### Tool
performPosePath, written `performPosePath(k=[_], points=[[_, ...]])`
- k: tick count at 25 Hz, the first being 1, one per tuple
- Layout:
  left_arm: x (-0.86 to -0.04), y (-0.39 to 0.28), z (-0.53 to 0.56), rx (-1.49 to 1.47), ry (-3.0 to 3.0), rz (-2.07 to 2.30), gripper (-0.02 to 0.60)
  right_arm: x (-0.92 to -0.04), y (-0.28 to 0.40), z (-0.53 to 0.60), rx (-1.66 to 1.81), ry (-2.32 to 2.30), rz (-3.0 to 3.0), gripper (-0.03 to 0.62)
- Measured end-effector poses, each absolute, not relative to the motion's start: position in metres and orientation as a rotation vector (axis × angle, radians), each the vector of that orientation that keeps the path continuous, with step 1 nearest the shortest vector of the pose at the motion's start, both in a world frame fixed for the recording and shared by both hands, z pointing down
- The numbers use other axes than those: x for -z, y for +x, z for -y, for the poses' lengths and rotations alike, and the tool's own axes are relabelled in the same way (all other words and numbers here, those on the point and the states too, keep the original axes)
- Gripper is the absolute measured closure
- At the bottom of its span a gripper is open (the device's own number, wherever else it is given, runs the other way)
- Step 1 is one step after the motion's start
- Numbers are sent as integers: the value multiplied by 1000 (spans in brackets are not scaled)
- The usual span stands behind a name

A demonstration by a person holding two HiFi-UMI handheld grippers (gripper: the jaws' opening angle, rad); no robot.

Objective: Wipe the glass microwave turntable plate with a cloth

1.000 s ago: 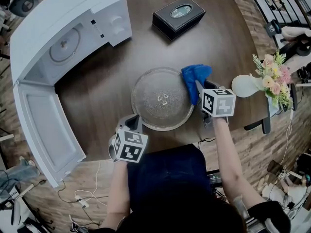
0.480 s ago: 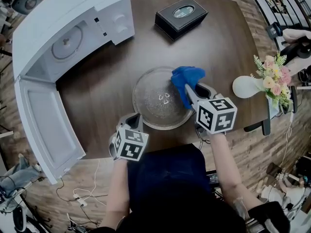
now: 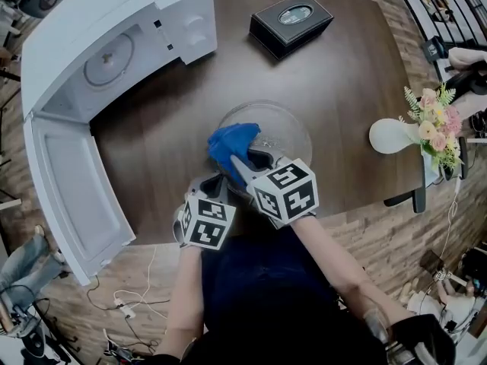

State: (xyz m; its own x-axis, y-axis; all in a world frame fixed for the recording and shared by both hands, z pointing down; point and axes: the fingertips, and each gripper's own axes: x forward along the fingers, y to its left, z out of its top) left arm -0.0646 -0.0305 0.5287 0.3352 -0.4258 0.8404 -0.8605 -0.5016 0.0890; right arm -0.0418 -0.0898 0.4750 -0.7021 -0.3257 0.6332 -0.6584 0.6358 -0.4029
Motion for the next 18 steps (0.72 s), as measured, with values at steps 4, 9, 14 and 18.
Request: performPosePath(k=[4, 9, 14, 18], points=[[-529, -64, 32, -1061, 2078, 1129, 578, -493, -64, 77, -854, 672, 2335, 540], [-528, -64, 31, -1060, 2076, 1126, 578, -517, -71, 72, -848, 638, 2282, 540], [-528, -65, 32, -1058, 2079, 1133, 578, -524, -72, 71, -852, 621, 2247, 540], [-528, -64, 32, -1053, 2079, 1137, 578, -525, -69, 72, -838, 642, 2240, 540]])
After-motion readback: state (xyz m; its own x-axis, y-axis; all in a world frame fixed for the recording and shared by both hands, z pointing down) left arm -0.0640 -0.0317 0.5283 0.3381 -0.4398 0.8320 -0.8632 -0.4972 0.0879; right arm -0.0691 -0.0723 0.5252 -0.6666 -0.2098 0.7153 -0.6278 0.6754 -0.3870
